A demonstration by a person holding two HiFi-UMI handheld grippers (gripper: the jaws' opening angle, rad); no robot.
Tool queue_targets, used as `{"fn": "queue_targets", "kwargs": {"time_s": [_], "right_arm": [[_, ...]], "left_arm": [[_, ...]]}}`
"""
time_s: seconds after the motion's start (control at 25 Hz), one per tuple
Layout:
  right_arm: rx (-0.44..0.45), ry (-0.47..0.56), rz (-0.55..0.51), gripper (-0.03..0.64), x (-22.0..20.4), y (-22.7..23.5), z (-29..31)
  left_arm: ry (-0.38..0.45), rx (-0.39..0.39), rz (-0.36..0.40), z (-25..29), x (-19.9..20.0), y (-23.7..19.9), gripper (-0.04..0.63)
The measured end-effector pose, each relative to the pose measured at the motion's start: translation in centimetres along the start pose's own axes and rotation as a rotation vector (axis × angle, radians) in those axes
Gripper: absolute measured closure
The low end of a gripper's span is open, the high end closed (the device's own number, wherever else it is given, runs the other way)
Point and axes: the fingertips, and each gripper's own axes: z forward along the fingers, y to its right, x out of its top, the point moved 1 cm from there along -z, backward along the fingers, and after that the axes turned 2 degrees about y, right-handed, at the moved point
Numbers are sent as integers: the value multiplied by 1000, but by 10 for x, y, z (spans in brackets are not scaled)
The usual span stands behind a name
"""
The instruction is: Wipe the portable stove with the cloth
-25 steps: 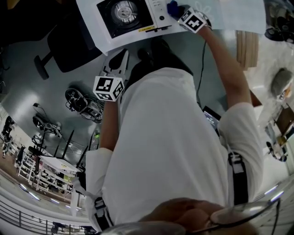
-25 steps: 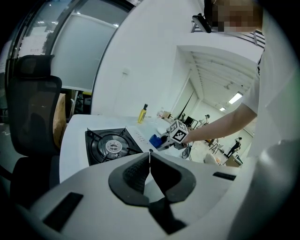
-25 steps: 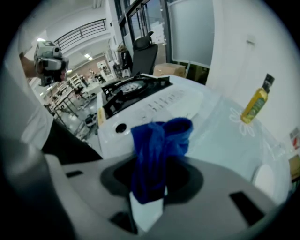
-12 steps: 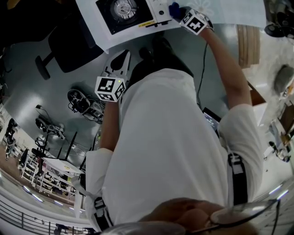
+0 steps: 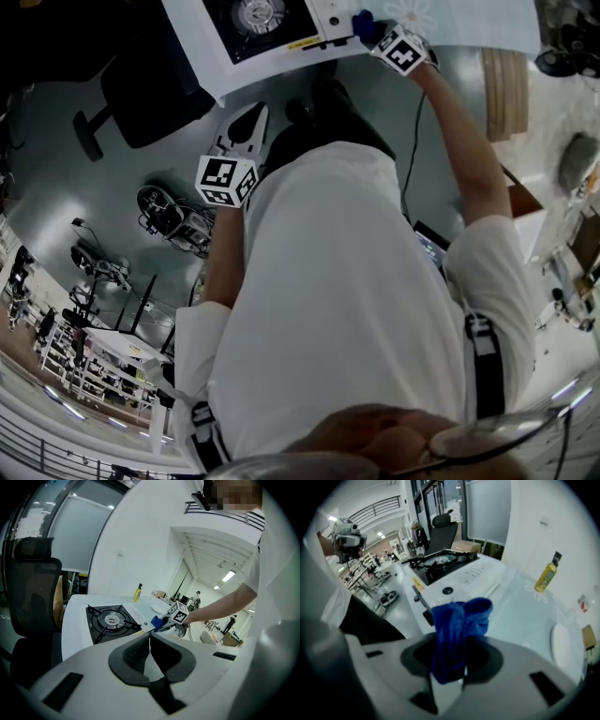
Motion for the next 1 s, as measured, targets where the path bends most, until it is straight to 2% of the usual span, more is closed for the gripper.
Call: {"fn": "queue_targets", "kwargs": {"time_s": [0.28,0.6,0.8,1.0], "right_arm": [[-43,-70,32,472,-16,-10,-12],[-94,-57,92,472,-2,-14,-45],[-116,-21,106,472,7,-38,-69],[-158,58,147,472,10,-60,-93]], "left_arm": [[30,3,-5,-26,-10,2,558],[81,0,-18,-49,-20,4,558],[103,-13,-26,-61,-25,8,558],[111,-15,-43,-71,-26,12,558]]}}
